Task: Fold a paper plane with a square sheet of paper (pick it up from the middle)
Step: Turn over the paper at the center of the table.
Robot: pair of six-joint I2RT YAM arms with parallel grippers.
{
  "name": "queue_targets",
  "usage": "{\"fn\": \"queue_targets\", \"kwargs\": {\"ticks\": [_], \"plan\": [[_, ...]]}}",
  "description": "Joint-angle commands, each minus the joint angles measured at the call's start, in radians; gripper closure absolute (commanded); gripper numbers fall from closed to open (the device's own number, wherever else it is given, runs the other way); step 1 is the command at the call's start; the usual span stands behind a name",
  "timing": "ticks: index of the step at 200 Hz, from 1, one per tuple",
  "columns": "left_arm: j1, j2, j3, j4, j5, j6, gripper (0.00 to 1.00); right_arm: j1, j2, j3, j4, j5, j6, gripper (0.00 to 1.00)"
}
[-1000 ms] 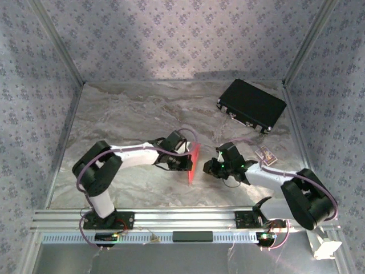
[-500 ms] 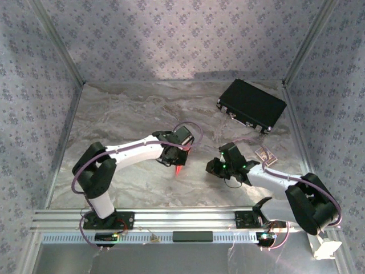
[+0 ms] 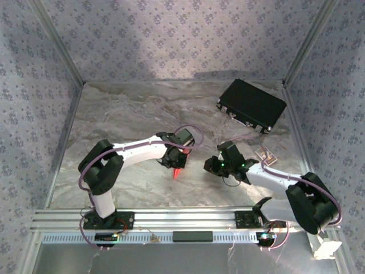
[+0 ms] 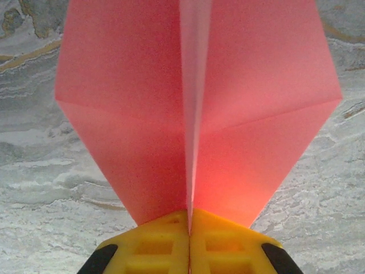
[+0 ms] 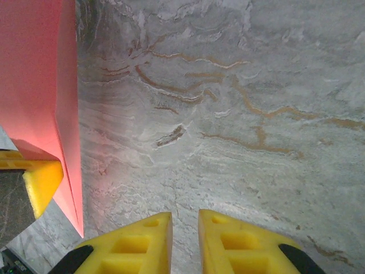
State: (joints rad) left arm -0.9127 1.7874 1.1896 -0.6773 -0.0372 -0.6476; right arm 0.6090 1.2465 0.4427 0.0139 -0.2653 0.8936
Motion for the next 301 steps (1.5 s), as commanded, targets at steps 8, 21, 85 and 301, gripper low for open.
{"fn": "queue_targets", "kwargs": {"ticks": [8,21,85,301], "plan": [[-0.008,0.017,-0.008,-0.007,0.022,-0.004,0.92,0.009,0.023,0.029,-0.010,0.000,-0.007,0.80],[-0.007,0.020,-0.010,-0.007,0.023,-0.004,0.92,0.010,0.030,0.030,-0.007,-0.002,-0.007,0.80],[-0.006,0.035,-0.012,-0.007,0.032,-0.013,0.91,0.017,0.057,0.039,0.007,-0.011,-0.007,0.80],[-0.008,0.073,-0.033,0.041,0.019,-0.037,0.87,0.017,0.061,0.041,0.005,-0.015,-0.011,0.80]]}}
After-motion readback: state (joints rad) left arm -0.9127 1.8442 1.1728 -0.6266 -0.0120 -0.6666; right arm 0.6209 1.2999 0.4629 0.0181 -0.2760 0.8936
